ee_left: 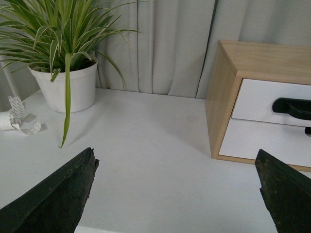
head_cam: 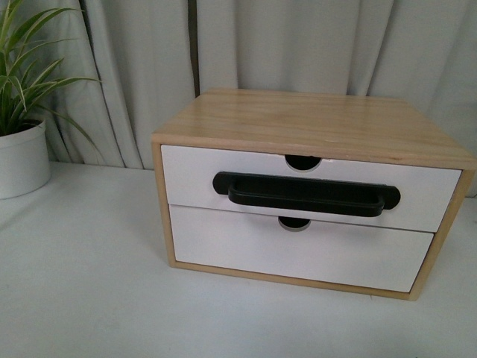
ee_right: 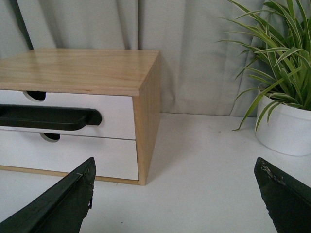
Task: Pull drawer
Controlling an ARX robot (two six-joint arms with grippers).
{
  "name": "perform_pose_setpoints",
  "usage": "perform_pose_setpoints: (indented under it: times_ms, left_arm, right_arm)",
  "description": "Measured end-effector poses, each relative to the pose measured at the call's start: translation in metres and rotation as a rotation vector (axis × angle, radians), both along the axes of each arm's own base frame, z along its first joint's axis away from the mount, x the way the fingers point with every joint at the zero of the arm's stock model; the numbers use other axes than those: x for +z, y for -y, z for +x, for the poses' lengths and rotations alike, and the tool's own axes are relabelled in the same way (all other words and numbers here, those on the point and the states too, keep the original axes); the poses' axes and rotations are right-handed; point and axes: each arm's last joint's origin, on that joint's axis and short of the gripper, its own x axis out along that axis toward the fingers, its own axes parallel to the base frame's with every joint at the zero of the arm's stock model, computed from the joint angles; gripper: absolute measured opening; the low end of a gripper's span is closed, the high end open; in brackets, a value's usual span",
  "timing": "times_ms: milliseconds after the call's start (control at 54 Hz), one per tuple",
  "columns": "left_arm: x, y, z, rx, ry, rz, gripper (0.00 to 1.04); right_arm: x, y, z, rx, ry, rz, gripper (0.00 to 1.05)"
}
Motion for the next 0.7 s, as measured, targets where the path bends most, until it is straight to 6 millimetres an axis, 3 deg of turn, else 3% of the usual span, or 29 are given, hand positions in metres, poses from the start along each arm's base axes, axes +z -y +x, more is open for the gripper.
perform_pose_setpoints:
  times_ms: [704]
  left_arm:
    - [0.0000, 0.0000, 0.0000, 0.000, 0.000, 0.000, 0.99]
  right_arm:
    - [0.0000, 0.0000, 0.0000, 0.000, 0.000, 0.000, 0.96]
